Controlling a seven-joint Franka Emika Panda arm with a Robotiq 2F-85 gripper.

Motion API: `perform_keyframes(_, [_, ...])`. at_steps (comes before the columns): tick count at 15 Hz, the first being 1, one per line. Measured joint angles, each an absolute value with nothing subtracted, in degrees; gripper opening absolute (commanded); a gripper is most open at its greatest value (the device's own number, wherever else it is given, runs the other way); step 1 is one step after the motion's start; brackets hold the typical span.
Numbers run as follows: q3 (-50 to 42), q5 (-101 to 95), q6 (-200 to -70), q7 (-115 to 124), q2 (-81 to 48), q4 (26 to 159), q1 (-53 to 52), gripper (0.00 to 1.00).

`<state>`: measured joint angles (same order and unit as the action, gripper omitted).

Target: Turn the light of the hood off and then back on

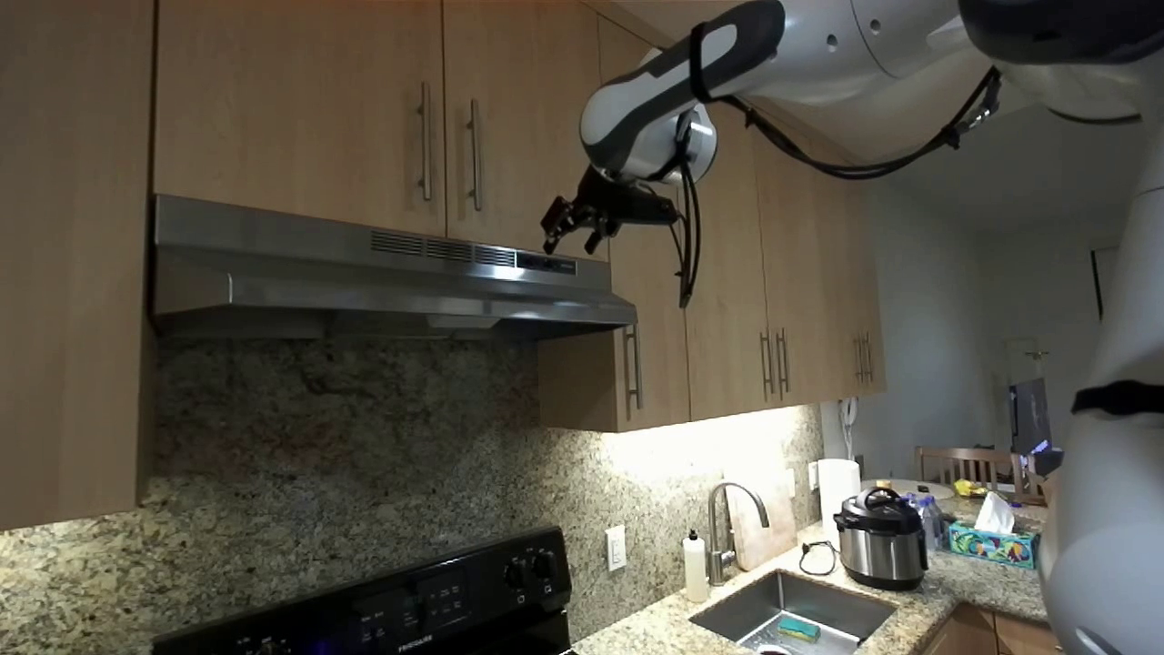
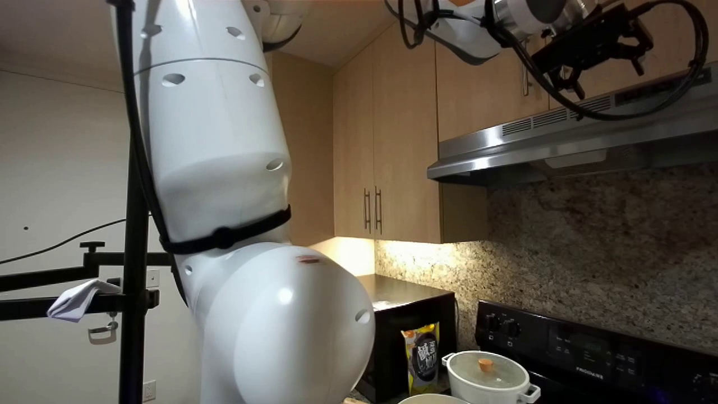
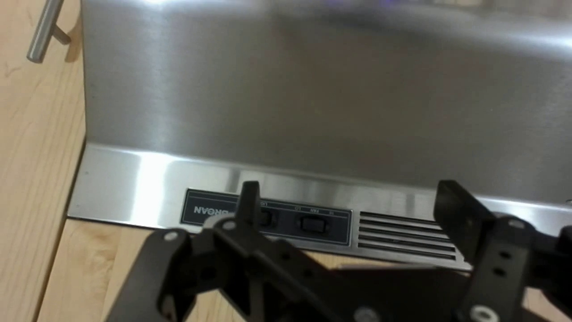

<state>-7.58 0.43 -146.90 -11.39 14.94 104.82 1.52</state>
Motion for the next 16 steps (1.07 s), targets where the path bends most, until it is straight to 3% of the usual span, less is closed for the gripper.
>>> perform_keyframes(16, [-7.0,0.7,-151.3,-9.7,15.8,109.0,1.3,1.00])
